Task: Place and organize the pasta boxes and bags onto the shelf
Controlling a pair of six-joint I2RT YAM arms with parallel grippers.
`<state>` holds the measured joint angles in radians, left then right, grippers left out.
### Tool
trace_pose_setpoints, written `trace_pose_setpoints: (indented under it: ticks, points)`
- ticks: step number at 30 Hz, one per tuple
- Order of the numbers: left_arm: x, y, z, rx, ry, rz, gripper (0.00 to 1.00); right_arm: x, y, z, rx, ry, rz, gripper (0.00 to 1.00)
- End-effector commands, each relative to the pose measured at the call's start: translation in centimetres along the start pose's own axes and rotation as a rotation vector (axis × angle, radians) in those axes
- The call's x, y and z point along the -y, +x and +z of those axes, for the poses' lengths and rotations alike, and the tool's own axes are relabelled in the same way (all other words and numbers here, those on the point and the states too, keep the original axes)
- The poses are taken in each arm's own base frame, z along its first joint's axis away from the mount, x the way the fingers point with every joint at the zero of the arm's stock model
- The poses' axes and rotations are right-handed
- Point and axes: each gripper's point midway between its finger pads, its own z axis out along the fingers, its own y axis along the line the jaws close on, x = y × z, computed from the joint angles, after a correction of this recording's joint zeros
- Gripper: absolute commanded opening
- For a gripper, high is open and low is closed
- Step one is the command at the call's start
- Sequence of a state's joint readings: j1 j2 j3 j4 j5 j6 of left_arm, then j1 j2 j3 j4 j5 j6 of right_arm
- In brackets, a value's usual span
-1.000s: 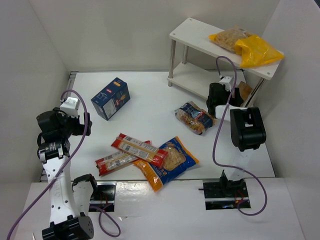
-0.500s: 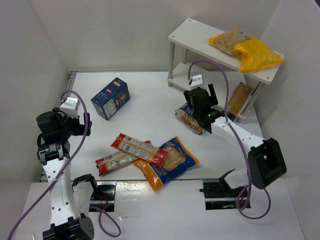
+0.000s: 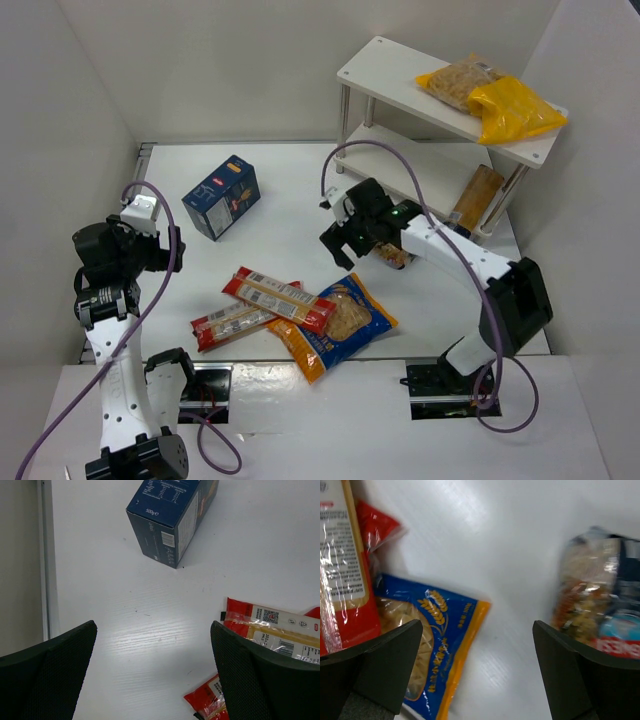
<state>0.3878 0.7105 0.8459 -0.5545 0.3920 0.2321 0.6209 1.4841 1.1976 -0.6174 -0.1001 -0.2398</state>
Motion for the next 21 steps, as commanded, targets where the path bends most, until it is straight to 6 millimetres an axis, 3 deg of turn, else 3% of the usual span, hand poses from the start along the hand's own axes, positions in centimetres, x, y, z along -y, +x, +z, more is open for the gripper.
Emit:
trace_pose_setpoints:
  ticks: [1,3,4,7,11,21]
  points:
    - [0.3,-0.7,-0.3,0.038,0.015,0.014,1.00,-3.8,3.2,1.3,-0.166,-0.218,0.052,0.99]
    - [0.3,-0.7,-0.3,0.038,0.015,0.014,1.00,-3.3,3.6,2.1,-0.171,-0.187,0.057,0.99]
    - [0.3,-0.7,-0.3,0.038,0.015,0.014,1.00,-3.2,4.9,2.6,-0.208,-0.177,0.062,0.99]
    - [0.3,-0.7,-0.3,0.038,0.015,0.014,1.00,-2.4,5.4,3.2,-0.222,-0.128,0.067,0.99]
    - [0.6,-0.5,-0.3,0.033,0.026,0.011,1.00,-2.9,5.3,3.2,-0.216,-0.158,0.071,0.99]
    - [0.8,-0.7,-0.5,0.044,0.032,0.015,1.00,-2.1,5.9,4.0,-0.233,-0.117,0.048,0.99]
